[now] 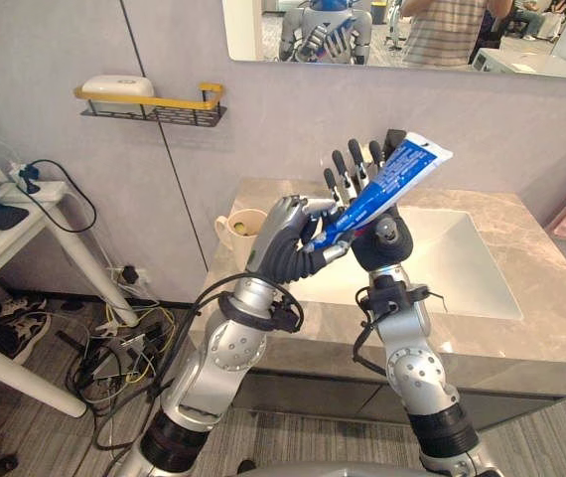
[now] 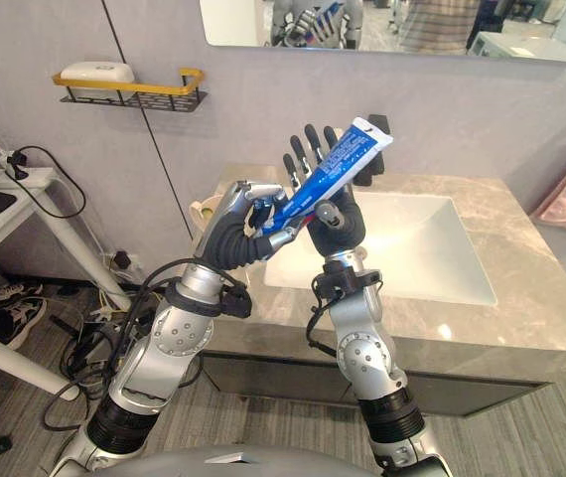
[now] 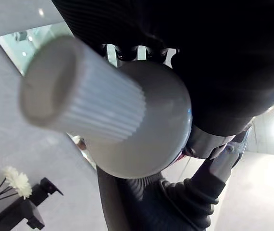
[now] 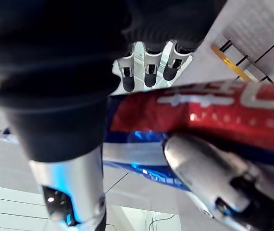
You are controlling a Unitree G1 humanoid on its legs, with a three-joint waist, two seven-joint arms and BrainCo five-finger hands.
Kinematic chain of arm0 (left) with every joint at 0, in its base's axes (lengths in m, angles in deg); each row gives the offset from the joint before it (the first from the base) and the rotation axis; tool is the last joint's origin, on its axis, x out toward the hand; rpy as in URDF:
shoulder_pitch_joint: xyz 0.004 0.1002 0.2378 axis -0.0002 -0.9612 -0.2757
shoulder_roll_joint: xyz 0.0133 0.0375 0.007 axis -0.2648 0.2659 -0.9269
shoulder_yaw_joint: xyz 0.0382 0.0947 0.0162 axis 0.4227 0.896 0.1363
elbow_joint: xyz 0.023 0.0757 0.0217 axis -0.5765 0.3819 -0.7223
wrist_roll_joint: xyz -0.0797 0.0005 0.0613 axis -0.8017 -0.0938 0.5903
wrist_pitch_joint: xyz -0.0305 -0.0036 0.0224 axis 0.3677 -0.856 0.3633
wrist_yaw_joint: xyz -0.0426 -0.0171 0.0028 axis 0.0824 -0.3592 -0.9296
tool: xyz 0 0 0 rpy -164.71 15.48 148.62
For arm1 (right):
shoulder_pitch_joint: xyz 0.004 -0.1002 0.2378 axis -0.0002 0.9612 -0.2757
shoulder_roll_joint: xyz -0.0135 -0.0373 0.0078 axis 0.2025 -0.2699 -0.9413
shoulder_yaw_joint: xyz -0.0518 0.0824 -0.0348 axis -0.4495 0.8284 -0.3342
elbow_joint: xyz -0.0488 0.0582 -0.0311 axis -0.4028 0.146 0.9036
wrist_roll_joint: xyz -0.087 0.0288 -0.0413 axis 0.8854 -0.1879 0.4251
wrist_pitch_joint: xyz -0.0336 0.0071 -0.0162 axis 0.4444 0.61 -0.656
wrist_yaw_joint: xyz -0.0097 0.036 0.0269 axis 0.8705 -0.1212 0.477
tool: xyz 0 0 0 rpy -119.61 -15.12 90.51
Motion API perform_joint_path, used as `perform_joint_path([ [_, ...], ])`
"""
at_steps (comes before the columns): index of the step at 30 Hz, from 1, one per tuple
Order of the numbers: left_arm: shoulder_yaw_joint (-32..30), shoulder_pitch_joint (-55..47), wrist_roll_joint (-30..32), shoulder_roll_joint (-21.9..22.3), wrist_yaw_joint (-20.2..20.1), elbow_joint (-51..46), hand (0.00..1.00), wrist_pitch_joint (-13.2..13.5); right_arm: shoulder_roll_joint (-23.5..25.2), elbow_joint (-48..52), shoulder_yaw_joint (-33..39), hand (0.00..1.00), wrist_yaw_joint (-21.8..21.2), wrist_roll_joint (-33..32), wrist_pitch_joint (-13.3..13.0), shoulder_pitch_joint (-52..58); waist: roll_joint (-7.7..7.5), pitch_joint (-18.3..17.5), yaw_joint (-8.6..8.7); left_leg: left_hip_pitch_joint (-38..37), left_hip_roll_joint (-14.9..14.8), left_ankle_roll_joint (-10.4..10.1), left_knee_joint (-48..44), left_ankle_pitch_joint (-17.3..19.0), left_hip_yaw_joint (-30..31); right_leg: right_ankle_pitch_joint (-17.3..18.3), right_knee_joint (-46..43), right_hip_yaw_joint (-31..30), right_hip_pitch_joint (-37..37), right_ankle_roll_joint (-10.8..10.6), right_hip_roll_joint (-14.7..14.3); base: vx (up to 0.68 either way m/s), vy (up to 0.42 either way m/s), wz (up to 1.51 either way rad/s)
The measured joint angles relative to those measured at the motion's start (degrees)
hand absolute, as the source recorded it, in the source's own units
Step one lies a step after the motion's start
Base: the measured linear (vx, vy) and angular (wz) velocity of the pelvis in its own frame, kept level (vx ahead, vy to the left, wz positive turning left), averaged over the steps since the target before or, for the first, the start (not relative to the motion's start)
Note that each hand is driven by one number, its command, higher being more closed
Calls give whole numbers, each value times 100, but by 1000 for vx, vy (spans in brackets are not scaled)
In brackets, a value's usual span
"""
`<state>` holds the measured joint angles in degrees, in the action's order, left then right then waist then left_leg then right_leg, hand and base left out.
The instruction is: Organize washtable
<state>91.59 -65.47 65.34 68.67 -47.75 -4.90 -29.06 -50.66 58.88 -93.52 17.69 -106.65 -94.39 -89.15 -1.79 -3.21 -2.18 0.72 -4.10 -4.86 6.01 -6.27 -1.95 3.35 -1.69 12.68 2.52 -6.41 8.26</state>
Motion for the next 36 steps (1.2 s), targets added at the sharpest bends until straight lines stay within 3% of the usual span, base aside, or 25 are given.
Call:
perform_joint_path([
  [5, 122, -2, -1, -4, 2, 11, 100, -1, 0, -197, -91, 0, 2, -6, -13, -166, -21, -10, -3, 17, -3, -1, 1, -24, 6, 15, 9, 0, -24, 24, 0, -15, 6, 0],
  [6, 127, -1, -1, -4, 2, 12, 100, -1, 0, -197, -91, 100, 2, -11, -18, -166, -24, -13, -4, 21, -3, -1, 1, -26, 7, 14, 10, 0, -27, 23, 0, 0, 0, 0],
  [13, 275, -1, -9, -2, 114, 200, 100, -10, -8, -346, -112, 100, 7, -206, -66, -166, -124, -80, -1, 60, -3, -5, 0, -41, 43, -6, 18, 34, -38, -5, -4, 4, -3, 2],
  [27, 399, -4, -11, -11, 131, 362, 100, -63, -46, -372, -114, 100, 104, -160, -162, -165, -127, -83, 0, 75, -11, -7, 0, -46, -8, -22, 31, -29, -79, -10, -8, 0, 1, -1],
  [28, 399, -5, -11, -11, 131, 366, 0, -76, -48, -372, -114, 100, 115, -158, -159, -166, -127, -83, -1, 76, -11, -7, 0, -46, -10, -24, 32, -33, -81, -11, -8, 0, 0, 0],
  [36, 399, -85, -66, -9, 121, 425, 0, -101, -52, -372, -22, 100, 245, -150, -159, -166, -127, -83, -3, 81, -11, -7, -1, -46, -38, -56, 35, -68, -88, -16, -9, 0, 1, -1],
])
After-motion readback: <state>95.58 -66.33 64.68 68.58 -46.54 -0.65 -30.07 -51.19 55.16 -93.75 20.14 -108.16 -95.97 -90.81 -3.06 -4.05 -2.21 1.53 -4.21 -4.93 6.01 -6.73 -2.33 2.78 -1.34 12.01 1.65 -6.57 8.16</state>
